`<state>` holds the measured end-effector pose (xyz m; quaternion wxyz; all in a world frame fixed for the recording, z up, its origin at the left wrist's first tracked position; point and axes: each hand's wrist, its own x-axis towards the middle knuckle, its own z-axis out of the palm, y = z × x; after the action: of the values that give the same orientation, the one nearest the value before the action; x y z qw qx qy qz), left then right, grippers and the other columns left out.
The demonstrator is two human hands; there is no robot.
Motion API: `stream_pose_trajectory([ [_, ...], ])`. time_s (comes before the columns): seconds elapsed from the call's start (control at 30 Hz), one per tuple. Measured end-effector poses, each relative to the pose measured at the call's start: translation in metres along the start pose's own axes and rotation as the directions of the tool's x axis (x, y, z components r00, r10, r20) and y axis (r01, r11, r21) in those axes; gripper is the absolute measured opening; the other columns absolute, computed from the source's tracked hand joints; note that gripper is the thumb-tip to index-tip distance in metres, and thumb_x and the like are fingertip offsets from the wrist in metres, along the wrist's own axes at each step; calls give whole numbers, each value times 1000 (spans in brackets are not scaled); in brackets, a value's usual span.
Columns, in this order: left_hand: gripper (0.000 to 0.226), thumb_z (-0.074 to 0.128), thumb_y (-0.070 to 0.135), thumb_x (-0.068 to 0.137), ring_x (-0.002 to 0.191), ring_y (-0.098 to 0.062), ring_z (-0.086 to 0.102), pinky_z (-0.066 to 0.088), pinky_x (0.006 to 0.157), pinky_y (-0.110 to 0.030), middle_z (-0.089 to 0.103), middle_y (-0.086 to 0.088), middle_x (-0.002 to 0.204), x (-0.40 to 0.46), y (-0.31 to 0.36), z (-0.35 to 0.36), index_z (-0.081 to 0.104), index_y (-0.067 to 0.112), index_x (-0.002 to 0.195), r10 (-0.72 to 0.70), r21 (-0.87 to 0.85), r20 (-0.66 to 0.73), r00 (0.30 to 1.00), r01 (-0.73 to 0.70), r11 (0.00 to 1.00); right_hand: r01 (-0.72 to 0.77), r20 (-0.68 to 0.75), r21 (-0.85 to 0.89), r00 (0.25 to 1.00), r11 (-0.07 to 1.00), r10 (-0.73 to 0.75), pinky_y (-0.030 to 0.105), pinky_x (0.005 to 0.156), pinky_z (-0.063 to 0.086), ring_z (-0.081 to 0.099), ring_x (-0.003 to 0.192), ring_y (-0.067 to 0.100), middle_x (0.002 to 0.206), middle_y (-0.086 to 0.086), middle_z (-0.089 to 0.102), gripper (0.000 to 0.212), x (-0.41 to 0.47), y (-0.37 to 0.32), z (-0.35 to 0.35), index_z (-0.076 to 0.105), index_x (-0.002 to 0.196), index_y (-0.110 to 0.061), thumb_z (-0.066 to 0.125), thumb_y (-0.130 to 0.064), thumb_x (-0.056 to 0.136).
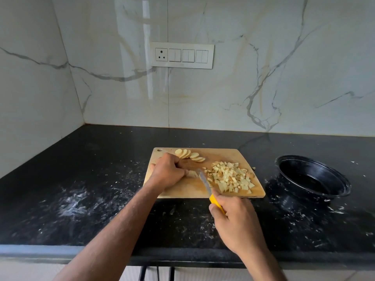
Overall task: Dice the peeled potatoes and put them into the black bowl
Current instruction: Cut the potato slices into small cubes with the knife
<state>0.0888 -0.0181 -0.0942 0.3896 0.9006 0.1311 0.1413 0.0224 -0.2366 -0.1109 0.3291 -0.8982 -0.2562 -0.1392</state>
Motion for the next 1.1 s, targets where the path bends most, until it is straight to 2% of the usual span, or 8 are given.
stream_pose_trajectory([
  [0.13,15,76,9,85,85,-11,65,57,85,-37,72,9,84,2,-5,-12,78,24,85,165,-62,81,983,-160,985,-53,-72,87,996,995,59,12,49,36,49,57,3,79,-11,69,38,2,5,-1,65,132,-21,63,-31,95],
  [0.23,39,71,17,87,88,-7,60,48,94,-49,70,21,86,5,-15,-12,74,50,107,252,25,235,939,-265,964,-40,-48,39,998,998,42,12,47,30,45,54,4,81,-13,70,38,1,2,1,66,132,-24,62,-34,95],
  [0.33,47,60,34,83,115,-9,56,35,106,-64,64,34,114,11,-20,-8,59,68,116,286,99,317,904,-331,938,-23,-33,-14,999,1000,22,13,46,24,41,49,7,76,-5,71,39,-3,-2,-1,64,133,-26,61,-35,95],
  [0.47,41,54,31,101,121,-13,37,18,111,-60,49,21,116,4,-7,-15,55,62,127,271,235,367,890,-371,898,-32,8,-100,999,995,33,13,47,26,61,67,14,88,-6,74,40,-5,-9,-5,59,138,-31,54,-38,99],
  [0.57,44,47,24,104,134,-17,31,12,111,-67,47,8,134,6,-10,-15,53,54,136,307,245,417,855,-431,868,-37,15,-129,999,991,39,16,56,34,67,78,15,92,-7,75,41,-6,-11,-6,57,139,-32,53,-39,99],
  [0.7,44,49,16,101,134,-15,37,26,107,-59,50,10,133,5,-5,-11,58,44,135,384,251,403,831,-504,827,-46,20,-163,999,986,50,22,64,47,68,81,14,95,-7,75,44,-5,-11,-4,54,142,-33,52,-40,99],
  [0.93,39,60,20,94,112,-18,56,42,102,-43,66,11,116,6,-2,-4,68,41,125,415,314,306,857,-502,806,-47,8,-170,999,984,49,27,68,53,67,81,14,94,-8,75,43,-5,-12,-2,55,141,-33,51,-41,98],
  [1.1,38,59,50,82,102,-22,63,54,91,-39,73,6,104,12,-5,9,75,34,112,271,343,188,944,-322,883,-42,-7,-166,999,985,41,27,70,54,68,82,14,94,-7,74,43,-5,-12,-1,55,140,-33,51,-41,98],
])
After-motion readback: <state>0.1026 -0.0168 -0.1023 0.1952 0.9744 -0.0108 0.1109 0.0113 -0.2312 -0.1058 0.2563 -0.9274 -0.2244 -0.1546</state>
